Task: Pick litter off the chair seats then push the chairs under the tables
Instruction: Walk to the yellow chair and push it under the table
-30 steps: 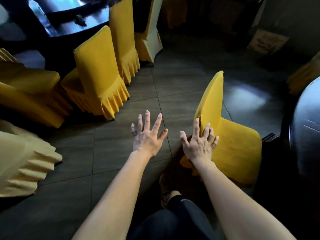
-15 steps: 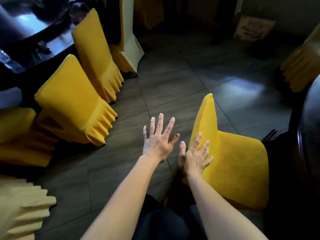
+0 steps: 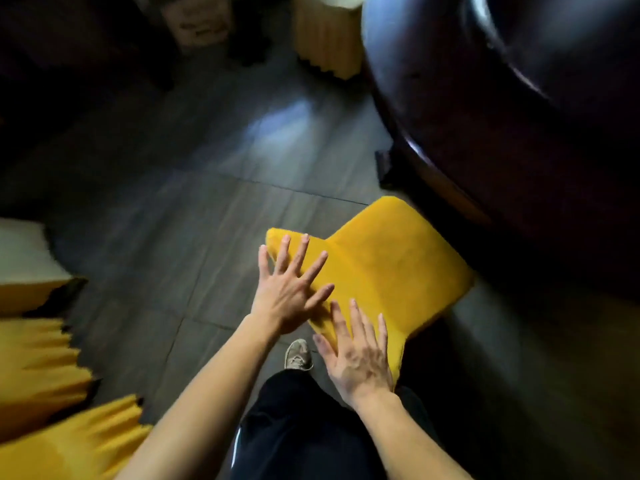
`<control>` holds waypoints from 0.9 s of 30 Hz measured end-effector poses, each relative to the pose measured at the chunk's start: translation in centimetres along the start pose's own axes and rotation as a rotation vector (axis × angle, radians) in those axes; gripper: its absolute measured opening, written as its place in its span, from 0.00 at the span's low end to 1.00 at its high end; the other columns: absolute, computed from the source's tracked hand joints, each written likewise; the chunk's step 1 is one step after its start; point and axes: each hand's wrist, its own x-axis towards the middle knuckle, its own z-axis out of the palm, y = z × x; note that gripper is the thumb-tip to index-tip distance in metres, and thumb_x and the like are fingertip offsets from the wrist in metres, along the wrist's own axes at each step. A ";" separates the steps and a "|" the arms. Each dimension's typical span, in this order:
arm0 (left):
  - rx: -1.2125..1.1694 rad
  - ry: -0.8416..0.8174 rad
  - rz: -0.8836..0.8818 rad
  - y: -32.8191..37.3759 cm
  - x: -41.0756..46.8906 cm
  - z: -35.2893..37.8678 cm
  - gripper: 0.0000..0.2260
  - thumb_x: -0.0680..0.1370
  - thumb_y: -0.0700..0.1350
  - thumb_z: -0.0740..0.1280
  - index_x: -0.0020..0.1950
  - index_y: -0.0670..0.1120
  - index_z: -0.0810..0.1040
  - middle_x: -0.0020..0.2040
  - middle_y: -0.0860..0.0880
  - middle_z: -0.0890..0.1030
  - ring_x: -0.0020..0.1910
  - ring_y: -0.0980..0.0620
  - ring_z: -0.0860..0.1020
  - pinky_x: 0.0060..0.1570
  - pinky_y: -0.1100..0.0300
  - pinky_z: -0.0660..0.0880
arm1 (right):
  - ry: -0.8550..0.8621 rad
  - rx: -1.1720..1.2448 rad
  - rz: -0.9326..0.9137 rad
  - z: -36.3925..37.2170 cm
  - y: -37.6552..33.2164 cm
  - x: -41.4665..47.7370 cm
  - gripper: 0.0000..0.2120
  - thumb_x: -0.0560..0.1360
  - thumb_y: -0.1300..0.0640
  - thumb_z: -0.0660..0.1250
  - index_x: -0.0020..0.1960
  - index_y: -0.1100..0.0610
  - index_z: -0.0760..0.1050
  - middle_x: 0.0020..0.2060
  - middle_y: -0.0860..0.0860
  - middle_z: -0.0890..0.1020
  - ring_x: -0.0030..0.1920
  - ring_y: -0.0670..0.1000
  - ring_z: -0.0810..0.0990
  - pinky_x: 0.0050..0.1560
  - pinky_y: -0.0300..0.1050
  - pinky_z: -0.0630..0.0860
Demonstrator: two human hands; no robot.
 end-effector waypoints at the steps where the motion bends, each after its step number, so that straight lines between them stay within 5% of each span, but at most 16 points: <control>1: 0.043 0.014 0.087 -0.8 0.3 0.0 0.36 0.79 0.70 0.39 0.77 0.55 0.69 0.82 0.44 0.60 0.81 0.35 0.55 0.73 0.25 0.47 | 0.007 -0.025 -0.004 0.1 -0.1 -0.3 0.32 0.82 0.34 0.50 0.76 0.53 0.71 0.71 0.62 0.75 0.68 0.60 0.78 0.74 0.66 0.58; 4: 0.093 0.059 0.308 -2.9 0.8 -0.5 0.37 0.80 0.70 0.42 0.67 0.51 0.80 0.78 0.43 0.68 0.79 0.37 0.62 0.73 0.25 0.46 | 0.007 -0.090 0.004 0.4 -0.3 -0.3 0.33 0.82 0.33 0.50 0.76 0.53 0.71 0.70 0.62 0.77 0.67 0.61 0.79 0.75 0.66 0.57; 10: 0.097 0.090 0.452 -4.2 1.7 -0.9 0.35 0.80 0.70 0.46 0.65 0.49 0.81 0.77 0.42 0.71 0.78 0.38 0.64 0.74 0.27 0.47 | 0.050 -0.148 0.131 0.9 -0.3 -0.5 0.35 0.78 0.32 0.55 0.74 0.54 0.74 0.68 0.63 0.78 0.66 0.62 0.79 0.73 0.66 0.63; 15: 0.086 0.120 0.469 -3.9 2.5 -0.7 0.34 0.80 0.70 0.47 0.67 0.49 0.80 0.75 0.43 0.74 0.76 0.37 0.67 0.75 0.29 0.50 | 0.078 -0.146 0.341 0.7 -1.2 -0.3 0.40 0.74 0.28 0.57 0.74 0.54 0.74 0.70 0.65 0.76 0.69 0.63 0.76 0.74 0.68 0.62; 22: 0.063 0.223 0.459 -4.4 2.4 0.7 0.35 0.80 0.71 0.47 0.65 0.49 0.81 0.72 0.44 0.77 0.76 0.38 0.69 0.75 0.30 0.51 | 0.308 -0.137 0.632 2.7 -6.1 1.0 0.30 0.77 0.40 0.55 0.71 0.54 0.77 0.69 0.65 0.76 0.69 0.65 0.75 0.76 0.71 0.56; 27: 0.031 0.323 0.500 -4.8 2.2 1.1 0.32 0.81 0.68 0.49 0.61 0.49 0.84 0.70 0.45 0.79 0.74 0.37 0.70 0.74 0.28 0.50 | 0.380 -0.134 0.796 3.6 -8.0 2.4 0.32 0.75 0.36 0.53 0.68 0.53 0.79 0.68 0.62 0.79 0.70 0.62 0.74 0.77 0.69 0.51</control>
